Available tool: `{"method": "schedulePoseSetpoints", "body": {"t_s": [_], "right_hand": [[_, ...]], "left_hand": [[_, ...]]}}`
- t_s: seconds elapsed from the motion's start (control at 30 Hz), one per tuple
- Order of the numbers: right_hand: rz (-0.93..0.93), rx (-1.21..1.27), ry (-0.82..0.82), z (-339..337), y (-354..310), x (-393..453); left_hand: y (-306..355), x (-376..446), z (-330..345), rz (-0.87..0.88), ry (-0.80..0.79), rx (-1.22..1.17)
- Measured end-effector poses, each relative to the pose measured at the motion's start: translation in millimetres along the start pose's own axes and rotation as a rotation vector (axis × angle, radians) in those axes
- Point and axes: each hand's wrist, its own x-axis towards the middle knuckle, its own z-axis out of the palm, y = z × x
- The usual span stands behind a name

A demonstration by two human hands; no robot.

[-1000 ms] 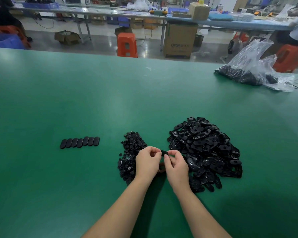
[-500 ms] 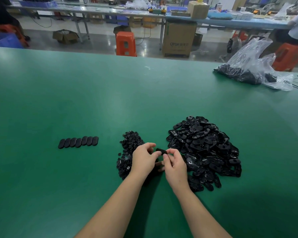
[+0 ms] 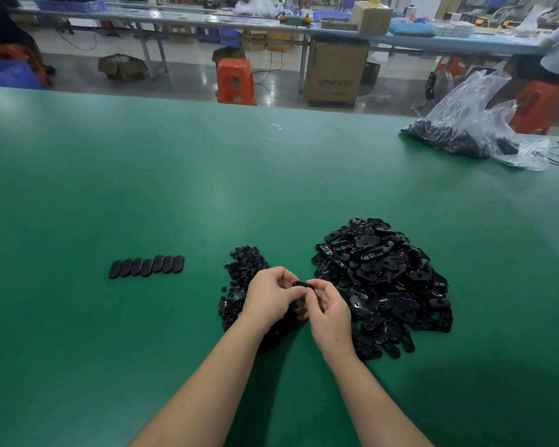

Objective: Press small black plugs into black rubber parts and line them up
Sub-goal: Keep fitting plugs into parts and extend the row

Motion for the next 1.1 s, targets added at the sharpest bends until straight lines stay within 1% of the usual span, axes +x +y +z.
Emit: {"method": "schedulePoseSetpoints", "body": {"t_s": [0.2, 0.6, 0.83, 1.1], "right_hand": [[-0.014, -0.067, 0.002, -1.9, -1.7, -0.5], [-0.034, -0.098, 0.015, -0.8, -0.3, 0.0], [-0.026, -0.080, 0.006, -0.8, 1.9, 1.2], [-0.033, -0.108, 0.010, -2.2, 4.0, 2.3]], "left_hand": [[0.7, -2.7, 2.4, -0.032, -0.020, 0.026], [1.1, -7.9, 0.0, -0.050, -0.064, 0.033], [-1.6, -6.5, 2.7, -0.074, -0.051, 0.028], [1.4, -8.7, 8.8, -0.042, 0.009, 0.069]]}}
